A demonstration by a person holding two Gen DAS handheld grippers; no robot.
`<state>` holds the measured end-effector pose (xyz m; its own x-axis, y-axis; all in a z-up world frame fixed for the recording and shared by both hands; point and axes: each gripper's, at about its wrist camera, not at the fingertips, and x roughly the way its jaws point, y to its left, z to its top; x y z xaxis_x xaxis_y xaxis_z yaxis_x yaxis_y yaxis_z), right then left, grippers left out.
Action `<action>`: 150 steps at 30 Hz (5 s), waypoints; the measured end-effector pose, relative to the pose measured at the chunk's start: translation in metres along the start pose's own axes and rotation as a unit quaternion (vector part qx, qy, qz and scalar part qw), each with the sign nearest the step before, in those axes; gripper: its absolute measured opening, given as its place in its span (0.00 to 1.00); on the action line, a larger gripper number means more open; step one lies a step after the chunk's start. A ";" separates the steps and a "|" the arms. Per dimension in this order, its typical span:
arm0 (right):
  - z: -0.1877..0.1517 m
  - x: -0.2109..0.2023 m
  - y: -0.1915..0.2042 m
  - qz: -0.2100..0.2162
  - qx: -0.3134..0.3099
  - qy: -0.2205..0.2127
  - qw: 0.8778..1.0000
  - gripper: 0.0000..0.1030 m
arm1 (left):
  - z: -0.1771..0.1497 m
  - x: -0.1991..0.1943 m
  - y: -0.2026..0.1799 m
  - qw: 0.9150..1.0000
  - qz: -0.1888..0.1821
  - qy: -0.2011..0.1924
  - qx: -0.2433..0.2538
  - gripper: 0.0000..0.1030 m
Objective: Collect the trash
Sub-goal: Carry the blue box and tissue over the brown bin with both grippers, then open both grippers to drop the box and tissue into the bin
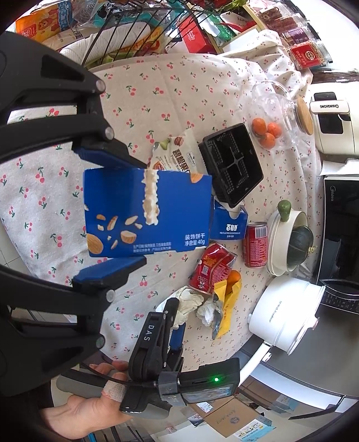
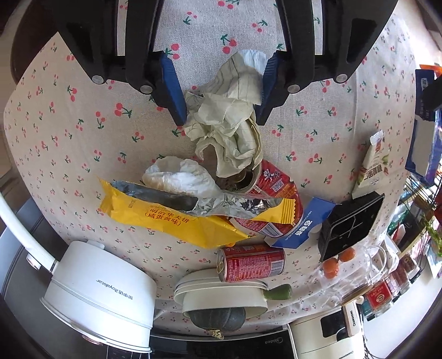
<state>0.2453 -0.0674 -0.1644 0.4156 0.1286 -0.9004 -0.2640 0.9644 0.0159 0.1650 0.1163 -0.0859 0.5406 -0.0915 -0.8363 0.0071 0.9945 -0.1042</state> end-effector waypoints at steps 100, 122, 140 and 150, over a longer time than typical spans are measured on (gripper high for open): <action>-0.236 -0.128 -0.314 -0.106 0.190 0.066 0.974 0.77 | -0.074 0.056 -0.352 0.947 -0.176 0.024 0.269 0.59; -0.221 -0.146 -0.300 -0.112 0.177 0.036 0.977 0.79 | -0.064 0.047 -0.316 0.963 -0.108 0.017 0.248 0.94; -0.158 -0.150 -0.224 -0.087 0.104 0.002 0.991 0.81 | -0.036 0.025 -0.218 0.984 -0.053 0.007 0.172 0.96; -0.120 -0.146 -0.172 -0.064 0.067 -0.016 0.996 0.82 | -0.025 0.007 -0.151 0.993 -0.021 -0.005 0.118 0.98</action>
<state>0.1256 -0.2796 -0.0879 0.4662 0.0073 -0.8846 -0.0891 0.9953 -0.0388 0.1473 -0.0357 -0.0897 0.5443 -0.1343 -0.8281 0.2268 0.9739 -0.0089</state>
